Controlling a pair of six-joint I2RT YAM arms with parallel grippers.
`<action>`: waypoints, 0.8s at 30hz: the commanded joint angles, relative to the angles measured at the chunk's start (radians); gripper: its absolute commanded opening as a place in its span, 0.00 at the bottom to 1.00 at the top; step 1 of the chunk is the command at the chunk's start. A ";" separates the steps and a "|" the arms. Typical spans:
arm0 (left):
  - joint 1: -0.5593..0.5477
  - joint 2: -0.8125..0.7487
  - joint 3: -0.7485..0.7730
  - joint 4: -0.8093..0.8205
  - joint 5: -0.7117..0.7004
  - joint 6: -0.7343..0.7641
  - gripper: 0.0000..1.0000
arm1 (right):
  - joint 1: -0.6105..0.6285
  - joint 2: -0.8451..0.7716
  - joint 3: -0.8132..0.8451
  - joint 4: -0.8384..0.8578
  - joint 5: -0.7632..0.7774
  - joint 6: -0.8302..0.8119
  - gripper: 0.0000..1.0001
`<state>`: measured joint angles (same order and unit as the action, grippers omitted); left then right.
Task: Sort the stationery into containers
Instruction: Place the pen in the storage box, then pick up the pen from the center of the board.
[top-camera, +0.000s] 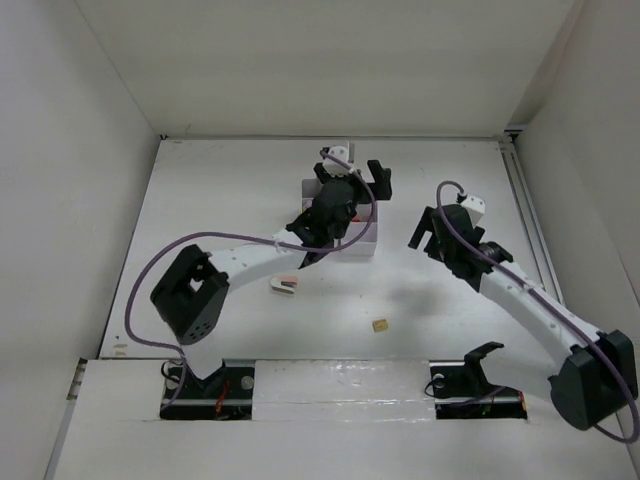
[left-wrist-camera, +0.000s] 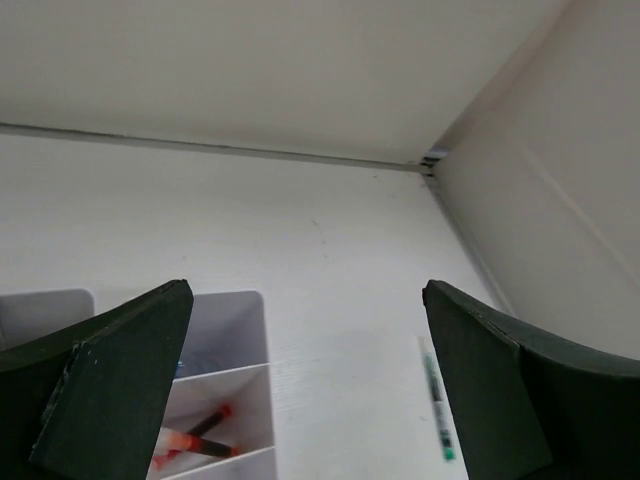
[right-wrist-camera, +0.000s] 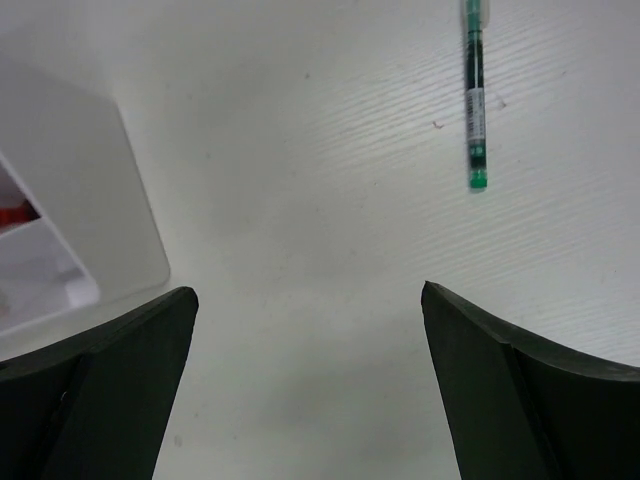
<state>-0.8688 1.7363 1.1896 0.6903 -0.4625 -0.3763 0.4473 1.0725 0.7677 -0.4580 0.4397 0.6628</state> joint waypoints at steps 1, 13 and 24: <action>0.002 -0.170 0.068 -0.136 0.079 -0.073 1.00 | -0.070 0.092 0.102 -0.028 0.025 -0.032 1.00; 0.002 -0.442 -0.082 -0.449 0.153 -0.148 1.00 | -0.398 0.349 0.154 0.074 -0.094 -0.109 0.99; 0.022 -0.454 -0.018 -0.572 0.197 -0.128 1.00 | -0.493 0.552 0.257 0.036 -0.216 -0.235 0.72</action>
<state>-0.8562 1.3041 1.1263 0.1322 -0.2741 -0.5102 -0.0505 1.6245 0.9829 -0.4187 0.2432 0.4679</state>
